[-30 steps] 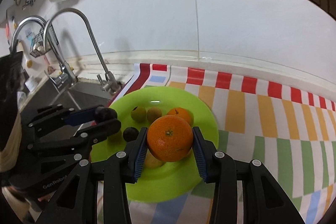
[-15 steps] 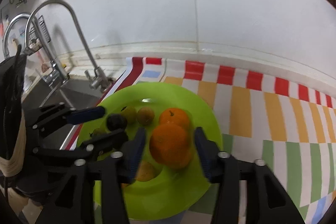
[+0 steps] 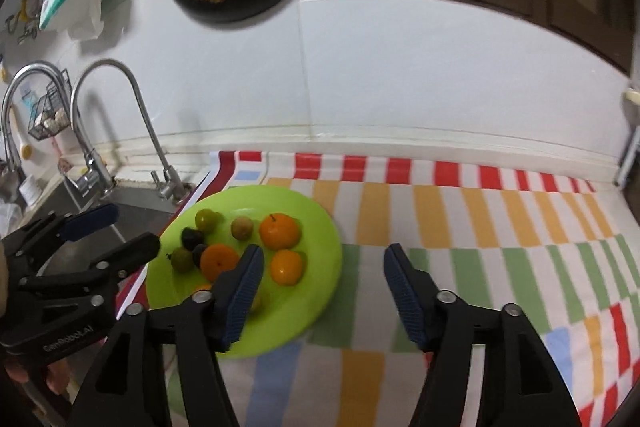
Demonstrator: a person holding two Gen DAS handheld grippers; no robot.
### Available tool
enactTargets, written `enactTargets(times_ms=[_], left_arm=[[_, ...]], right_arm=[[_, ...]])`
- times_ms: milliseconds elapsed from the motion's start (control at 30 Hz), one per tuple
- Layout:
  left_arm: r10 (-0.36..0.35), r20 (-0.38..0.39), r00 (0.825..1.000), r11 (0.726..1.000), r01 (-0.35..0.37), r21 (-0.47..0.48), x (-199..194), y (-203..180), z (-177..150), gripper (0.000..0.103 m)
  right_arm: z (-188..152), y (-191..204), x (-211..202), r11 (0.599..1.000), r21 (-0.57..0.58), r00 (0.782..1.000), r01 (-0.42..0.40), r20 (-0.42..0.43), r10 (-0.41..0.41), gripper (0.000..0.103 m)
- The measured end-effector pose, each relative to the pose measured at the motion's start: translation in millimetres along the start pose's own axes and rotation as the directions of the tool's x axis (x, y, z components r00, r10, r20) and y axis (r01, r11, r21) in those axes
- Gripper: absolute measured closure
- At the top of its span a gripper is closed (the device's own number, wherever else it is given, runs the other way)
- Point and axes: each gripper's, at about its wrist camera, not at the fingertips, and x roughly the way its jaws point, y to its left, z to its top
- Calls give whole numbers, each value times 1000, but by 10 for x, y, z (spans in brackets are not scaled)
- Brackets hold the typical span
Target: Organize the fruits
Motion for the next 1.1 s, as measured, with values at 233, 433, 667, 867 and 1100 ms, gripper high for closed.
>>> enactTargets(times_ms=[233,433,667,867,1100], left_arm=[[35,38,999,999,-34,-32,-491,-274,-106,23],[86,64,994,995,-83,-49,-885,-490,-181,12],[88,105,991,996,-85,-34,-1266,-769,-243,8],[102,137,985,995,-100,-21,-1559,-965,-312,5],[109,153,982,994,-105,-33,-1833,-1073,-433,2]], right_arm=[[-154,-201,-573,998,14,996,67,59,-67,26],[-312,-379,-979,995,38,993,94,65,-96,21],[-455,-535,-1453,995,48,990,92,99,-97,21],[-555,-636,-1811,994,51,986,96,133,-102,21],[-702,-672,-2124,994,43,981,98,162,-104,21]])
